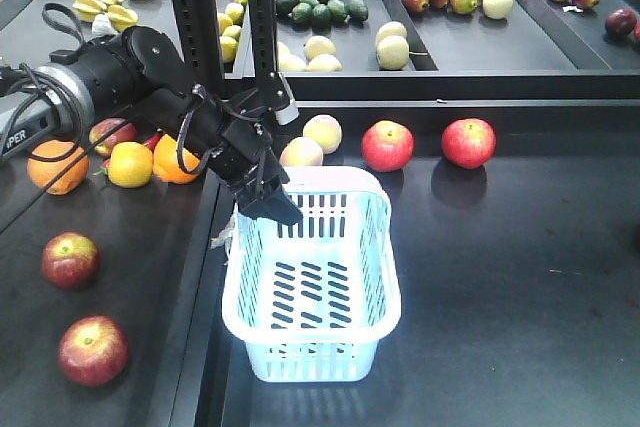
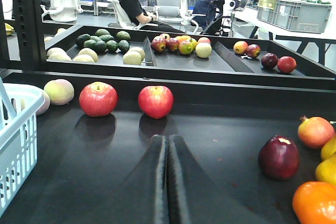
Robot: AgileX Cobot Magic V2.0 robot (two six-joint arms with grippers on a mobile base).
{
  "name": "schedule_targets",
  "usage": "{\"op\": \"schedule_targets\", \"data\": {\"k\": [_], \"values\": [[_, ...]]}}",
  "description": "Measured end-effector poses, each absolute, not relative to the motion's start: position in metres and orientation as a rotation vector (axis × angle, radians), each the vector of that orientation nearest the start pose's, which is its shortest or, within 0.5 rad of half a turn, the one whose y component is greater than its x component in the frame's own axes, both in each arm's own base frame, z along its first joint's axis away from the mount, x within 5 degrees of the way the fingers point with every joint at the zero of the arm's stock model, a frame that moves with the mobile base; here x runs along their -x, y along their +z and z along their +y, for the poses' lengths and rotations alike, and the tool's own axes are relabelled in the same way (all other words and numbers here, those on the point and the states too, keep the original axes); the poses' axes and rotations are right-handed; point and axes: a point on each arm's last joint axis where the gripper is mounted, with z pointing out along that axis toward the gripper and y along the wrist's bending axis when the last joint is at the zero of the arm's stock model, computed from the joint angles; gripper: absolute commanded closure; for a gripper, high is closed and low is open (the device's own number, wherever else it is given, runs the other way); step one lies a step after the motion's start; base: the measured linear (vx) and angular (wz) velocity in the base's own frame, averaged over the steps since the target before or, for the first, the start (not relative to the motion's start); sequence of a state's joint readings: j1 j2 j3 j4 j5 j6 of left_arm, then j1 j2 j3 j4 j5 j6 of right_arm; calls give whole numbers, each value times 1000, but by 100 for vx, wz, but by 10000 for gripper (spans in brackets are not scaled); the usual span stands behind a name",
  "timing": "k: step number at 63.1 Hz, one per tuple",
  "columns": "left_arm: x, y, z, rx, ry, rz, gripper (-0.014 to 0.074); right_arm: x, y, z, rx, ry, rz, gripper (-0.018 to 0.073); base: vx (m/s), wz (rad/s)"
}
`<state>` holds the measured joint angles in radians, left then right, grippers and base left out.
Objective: Pick three apples into basket with both arms
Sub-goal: 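Close the left gripper on the basket handle and lift the basket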
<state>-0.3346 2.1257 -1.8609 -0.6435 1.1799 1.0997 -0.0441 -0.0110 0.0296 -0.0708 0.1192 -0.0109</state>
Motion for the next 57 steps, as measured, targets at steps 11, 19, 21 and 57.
{"op": "schedule_targets", "data": {"k": [11, 19, 21, 57], "values": [[-413, 248, -197, -1541, -679, 2142, 361, -57, 193, -3, 24, -103, 1622, 563, 0, 0], [-412, 248, -198, -1546, -689, 2143, 533, -57, 193, -3, 24, -103, 1622, 563, 0, 0], [-412, 248, -198, -1549, -689, 2142, 570, -57, 193, -3, 24, -103, 1622, 563, 0, 0], [-386, 310, -193, -1200, -829, 2304, 605, -57, 193, -3, 24, -103, 1622, 563, 0, 0]]}}
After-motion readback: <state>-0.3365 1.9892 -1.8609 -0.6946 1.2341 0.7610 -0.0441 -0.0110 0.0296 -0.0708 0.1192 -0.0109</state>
